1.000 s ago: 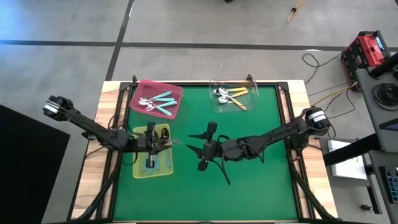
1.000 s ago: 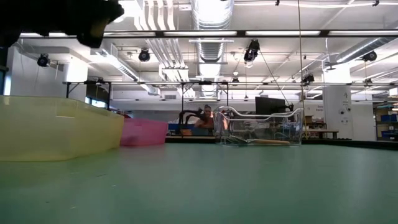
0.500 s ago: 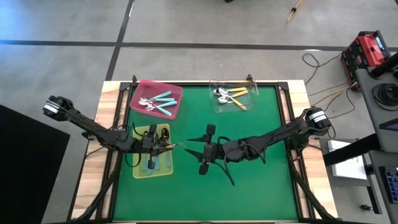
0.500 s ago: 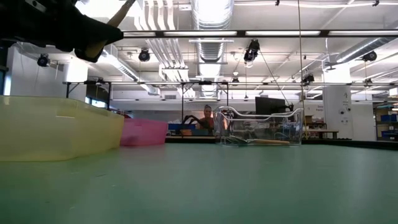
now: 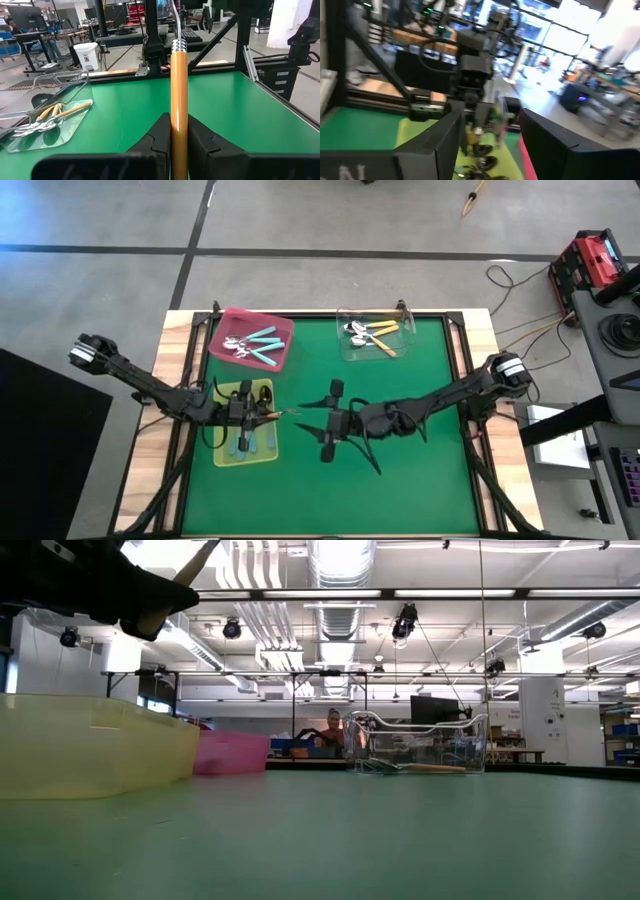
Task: Sort silverware by color (type)
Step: Put the yellow spoon into the transparent bin
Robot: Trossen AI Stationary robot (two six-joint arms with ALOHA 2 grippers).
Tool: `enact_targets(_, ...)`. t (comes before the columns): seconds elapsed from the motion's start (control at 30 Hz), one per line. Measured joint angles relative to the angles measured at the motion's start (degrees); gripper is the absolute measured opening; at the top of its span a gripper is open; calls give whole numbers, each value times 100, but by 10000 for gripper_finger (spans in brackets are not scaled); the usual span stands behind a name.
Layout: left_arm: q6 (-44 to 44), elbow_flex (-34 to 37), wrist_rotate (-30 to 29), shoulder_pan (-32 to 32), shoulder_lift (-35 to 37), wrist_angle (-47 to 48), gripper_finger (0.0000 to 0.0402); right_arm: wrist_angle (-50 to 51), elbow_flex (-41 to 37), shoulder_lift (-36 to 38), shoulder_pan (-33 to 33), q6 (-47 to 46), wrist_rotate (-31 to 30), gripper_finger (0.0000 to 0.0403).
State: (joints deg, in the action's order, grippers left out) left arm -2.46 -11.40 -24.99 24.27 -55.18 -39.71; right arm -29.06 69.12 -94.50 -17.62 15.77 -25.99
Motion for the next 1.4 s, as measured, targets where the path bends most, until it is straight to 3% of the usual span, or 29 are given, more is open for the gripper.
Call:
enact_targets(0.2,-31,-2,-4,-1,0,-170,14,-135,0,-4,263,-425,307,197)
enact_targets(0.37,-61,-2,-9,-1,0,-185,14,-266,0,-11,444,-559,975,194)
enact_targets(0.53,-95,-2,-30,-20,0,-325,14,-404,0,-71,537,-451,993,177)
enact_targets(0.8,-197,-2,-61,-43,0,-376,14,-889,0,-294,532,-129,1000,116)
enact_targets(1.07,-189,-2,-66,-47,-82,-377,15,-941,0,-315,564,-26,955,22)
enact_targets(1.4,-245,-2,-173,-47,-120,-531,74,-911,0,-315,574,-81,913,10)
